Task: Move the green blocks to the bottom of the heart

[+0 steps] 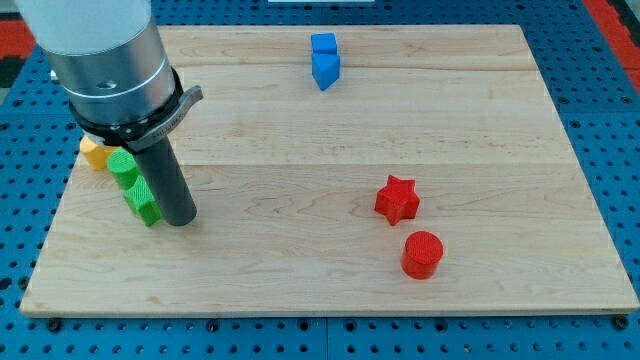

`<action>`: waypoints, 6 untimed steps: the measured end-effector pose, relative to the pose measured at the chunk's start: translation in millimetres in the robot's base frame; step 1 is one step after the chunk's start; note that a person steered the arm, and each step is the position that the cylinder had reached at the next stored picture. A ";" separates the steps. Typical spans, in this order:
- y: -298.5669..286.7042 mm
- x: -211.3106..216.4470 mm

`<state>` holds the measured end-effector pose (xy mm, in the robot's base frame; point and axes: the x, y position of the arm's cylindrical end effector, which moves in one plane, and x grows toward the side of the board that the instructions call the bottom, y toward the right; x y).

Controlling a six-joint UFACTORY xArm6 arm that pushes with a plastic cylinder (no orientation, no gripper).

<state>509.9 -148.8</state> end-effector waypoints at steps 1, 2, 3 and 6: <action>9.2 -33.4; -28.9 -16.7; -57.3 12.0; -52.7 -79.6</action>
